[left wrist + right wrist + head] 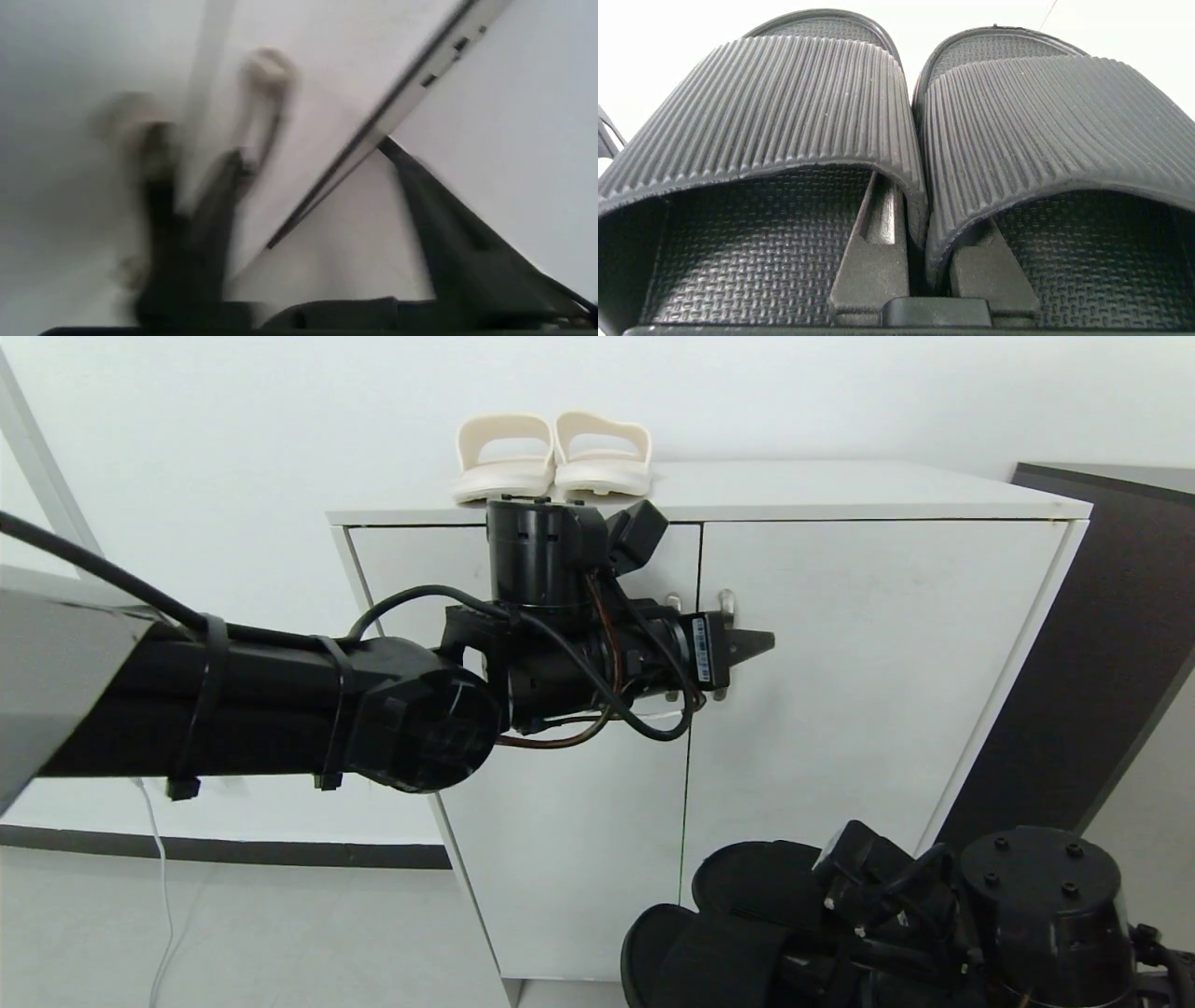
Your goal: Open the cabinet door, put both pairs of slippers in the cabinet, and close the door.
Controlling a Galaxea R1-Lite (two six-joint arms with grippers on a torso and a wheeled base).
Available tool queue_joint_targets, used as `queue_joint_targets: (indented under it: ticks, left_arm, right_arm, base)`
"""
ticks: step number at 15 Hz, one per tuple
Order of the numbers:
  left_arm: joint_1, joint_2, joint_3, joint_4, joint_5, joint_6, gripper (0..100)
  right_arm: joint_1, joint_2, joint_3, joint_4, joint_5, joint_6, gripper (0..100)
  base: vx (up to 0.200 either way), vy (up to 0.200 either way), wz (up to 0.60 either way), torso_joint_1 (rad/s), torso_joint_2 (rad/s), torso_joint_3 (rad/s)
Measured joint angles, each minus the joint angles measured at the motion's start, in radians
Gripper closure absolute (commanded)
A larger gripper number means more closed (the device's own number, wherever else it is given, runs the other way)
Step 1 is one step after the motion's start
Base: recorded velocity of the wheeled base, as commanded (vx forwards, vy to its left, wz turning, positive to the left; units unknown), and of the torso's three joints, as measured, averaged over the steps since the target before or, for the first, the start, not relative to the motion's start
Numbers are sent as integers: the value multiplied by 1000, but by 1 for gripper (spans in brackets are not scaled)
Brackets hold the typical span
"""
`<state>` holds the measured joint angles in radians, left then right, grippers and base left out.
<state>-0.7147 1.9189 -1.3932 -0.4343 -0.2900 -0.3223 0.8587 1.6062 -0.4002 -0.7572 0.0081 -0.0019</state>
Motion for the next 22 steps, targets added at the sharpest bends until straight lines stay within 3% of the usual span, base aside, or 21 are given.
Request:
queue_joint_targets:
  ticks: [7,14,18,22]
  left_arm:
    - [-6,-60,140,-43,-9,0,100]
    - [-60,-229,325,-49,0,2,100]
    - [-3,-307,412,-50,1,-2,100]
    - [44,-330,419,-62,-7,-10,100]
  right_arm:
    - [30,-3,17,0,34,2,100]
    - [53,-34,54,-3,94,0,100]
    - [58,-37,56,-4,95,-1,100]
    - [62,-38,54,-5,93,-2,100]
  base:
    - [0,0,0,0,0,0]
    - [0,0,0,0,0,0]
    - [0,0,0,0,0,0]
    - [0,0,0,0,0,0]
